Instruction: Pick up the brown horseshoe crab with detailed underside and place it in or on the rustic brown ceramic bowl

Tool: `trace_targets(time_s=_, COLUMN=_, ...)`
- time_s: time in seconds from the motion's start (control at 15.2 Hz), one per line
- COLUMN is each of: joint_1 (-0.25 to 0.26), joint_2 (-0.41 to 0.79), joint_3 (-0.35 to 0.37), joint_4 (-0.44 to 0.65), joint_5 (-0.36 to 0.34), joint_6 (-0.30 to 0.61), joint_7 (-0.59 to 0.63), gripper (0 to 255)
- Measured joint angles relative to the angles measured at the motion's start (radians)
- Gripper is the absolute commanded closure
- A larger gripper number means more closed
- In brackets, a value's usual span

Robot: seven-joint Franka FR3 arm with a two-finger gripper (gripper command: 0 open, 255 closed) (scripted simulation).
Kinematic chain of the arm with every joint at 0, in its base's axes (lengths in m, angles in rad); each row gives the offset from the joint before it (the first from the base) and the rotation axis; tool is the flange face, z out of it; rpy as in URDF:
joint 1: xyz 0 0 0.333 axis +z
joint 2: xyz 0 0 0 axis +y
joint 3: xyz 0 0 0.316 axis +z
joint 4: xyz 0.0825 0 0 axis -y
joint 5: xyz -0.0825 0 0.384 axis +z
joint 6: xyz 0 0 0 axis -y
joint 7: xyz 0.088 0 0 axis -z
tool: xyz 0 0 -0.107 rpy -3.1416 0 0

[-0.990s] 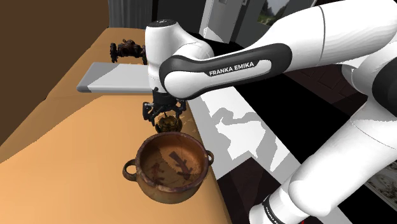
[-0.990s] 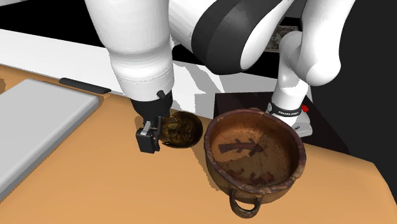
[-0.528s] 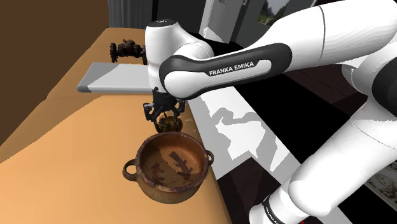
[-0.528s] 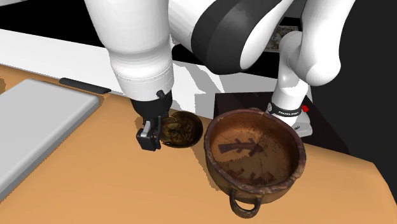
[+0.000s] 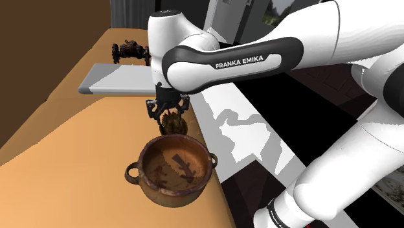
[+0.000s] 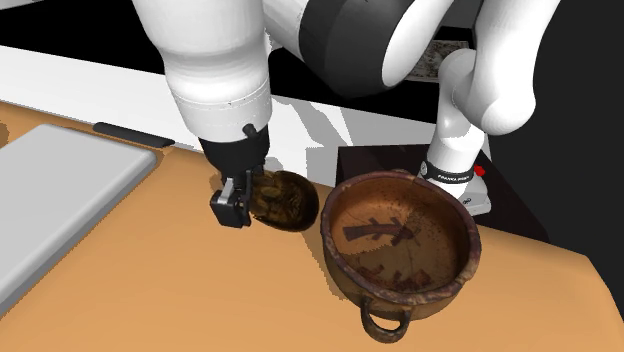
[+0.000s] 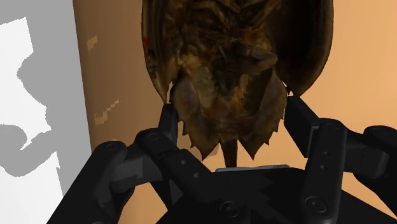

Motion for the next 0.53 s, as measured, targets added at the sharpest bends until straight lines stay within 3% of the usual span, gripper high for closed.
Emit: trace_targets(time_s=0.53, joint_1=-0.001, joint_2=-0.028, joint_3=-0.004, joint_4=0.080, joint_5=0.021, joint_6=-0.100, joint_7=-0.029, gripper=255)
